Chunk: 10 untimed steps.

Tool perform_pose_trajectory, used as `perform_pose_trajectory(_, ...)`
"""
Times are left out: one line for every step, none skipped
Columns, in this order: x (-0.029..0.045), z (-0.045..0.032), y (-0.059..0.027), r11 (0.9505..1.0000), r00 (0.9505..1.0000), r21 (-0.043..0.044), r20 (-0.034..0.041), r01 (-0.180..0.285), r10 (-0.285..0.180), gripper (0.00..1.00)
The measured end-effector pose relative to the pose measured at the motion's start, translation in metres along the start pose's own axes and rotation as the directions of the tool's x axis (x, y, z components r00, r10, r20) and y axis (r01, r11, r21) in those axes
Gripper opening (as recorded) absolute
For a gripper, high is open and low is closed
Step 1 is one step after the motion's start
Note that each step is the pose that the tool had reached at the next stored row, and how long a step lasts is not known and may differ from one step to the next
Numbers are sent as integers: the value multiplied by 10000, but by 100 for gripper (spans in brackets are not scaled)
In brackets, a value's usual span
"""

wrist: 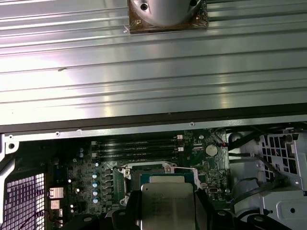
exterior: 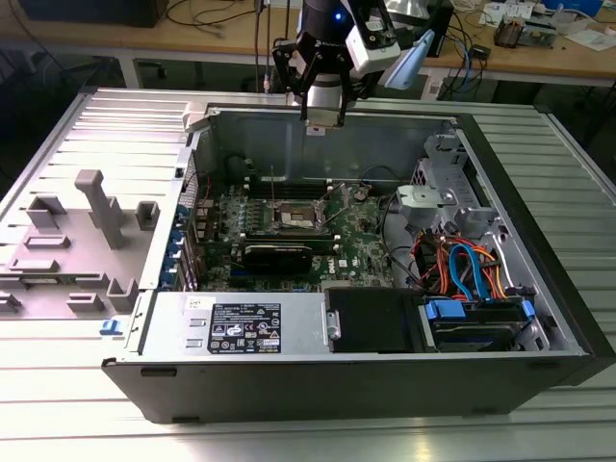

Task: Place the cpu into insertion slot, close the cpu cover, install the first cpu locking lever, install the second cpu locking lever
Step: 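Place the cpu into insertion slot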

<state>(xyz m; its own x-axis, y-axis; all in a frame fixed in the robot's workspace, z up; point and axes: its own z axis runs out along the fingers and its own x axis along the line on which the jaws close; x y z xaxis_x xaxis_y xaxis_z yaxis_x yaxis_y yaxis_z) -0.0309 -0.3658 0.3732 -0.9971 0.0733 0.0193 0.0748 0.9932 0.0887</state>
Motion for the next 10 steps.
perform_pose_trajectory(0,0,0,10000,10000,0,0,0,0,55)
perform_pose_trajectory(0,0,0,10000,10000,-1,0,0,0,55)
perform_pose_trajectory(0,0,0,10000,10000,0,0,0,0,55)
perform_pose_trajectory(0,0,0,10000,10000,-1,0,-1,1,55)
perform_pose_trajectory(0,0,0,10000,10000,0,0,-1,1,55)
perform_pose_trajectory(0,0,0,10000,10000,-1,0,-1,1,55)
perform_pose_trajectory(1,2,-2,10000,10000,-5,2,-8,8,55)
perform_pose_trajectory(0,1,-5,10000,10000,-4,2,-15,15,55)
perform_pose_trajectory(0,1,-6,10000,10000,-2,2,-22,22,55)
perform_pose_trajectory(0,0,-8,10000,10000,-1,2,-28,28,55)
